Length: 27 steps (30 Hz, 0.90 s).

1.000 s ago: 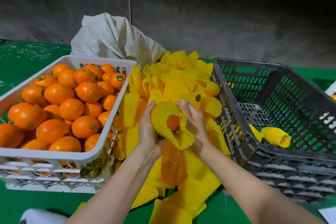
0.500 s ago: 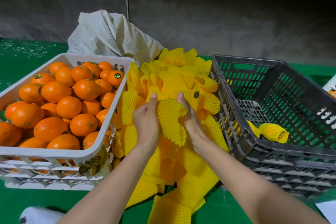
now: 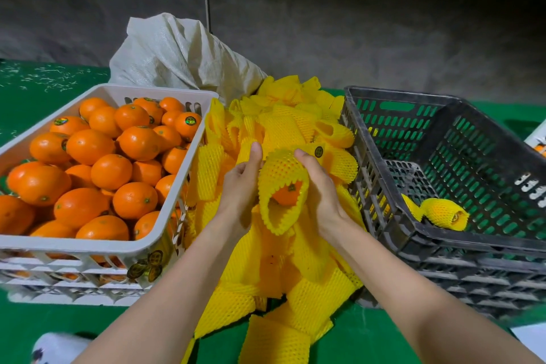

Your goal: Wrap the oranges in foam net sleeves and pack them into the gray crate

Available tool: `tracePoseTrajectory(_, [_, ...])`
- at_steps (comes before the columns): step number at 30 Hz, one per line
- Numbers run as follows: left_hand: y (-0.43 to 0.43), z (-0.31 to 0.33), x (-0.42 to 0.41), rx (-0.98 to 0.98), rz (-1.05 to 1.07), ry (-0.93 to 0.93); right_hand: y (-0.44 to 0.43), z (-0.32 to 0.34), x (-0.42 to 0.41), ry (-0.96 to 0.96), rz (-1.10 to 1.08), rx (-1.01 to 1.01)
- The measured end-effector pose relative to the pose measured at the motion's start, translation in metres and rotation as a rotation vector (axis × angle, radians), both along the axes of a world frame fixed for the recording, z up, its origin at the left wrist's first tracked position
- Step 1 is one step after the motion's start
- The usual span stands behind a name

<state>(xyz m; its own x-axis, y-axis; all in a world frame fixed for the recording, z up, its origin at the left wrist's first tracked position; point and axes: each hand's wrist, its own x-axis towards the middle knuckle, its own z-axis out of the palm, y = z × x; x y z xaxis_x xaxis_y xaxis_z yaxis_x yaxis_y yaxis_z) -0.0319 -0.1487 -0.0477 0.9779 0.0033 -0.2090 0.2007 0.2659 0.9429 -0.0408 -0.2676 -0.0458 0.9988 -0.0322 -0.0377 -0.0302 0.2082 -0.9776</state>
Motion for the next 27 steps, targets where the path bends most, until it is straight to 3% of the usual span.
tracePoseTrajectory(4, [0.007,0.008,-0.008,-0.141,-0.388,0.168,-0.007,0.008,-0.004,-0.309,-0.083,-0.442])
tracePoseTrajectory(7, [0.004,0.012,-0.009,-0.242,-0.459,0.15,-0.01,0.01,-0.002,-0.415,-0.078,-0.589])
tracePoseTrajectory(11, [0.005,0.012,-0.007,-0.206,-0.487,0.099,-0.017,0.012,0.001,-0.482,-0.006,-0.707])
tracePoseTrajectory(16, [0.007,0.013,-0.008,-0.117,-0.55,0.084,-0.024,0.013,0.005,-0.56,-0.011,-0.728])
tracePoseTrajectory(20, [0.003,0.012,-0.008,-0.127,-0.364,0.046,-0.019,0.007,0.003,-0.486,-0.032,-0.566])
tracePoseTrajectory(27, [0.0,0.014,-0.01,-0.131,-0.183,-0.076,-0.001,-0.003,-0.012,-0.442,0.241,-0.509])
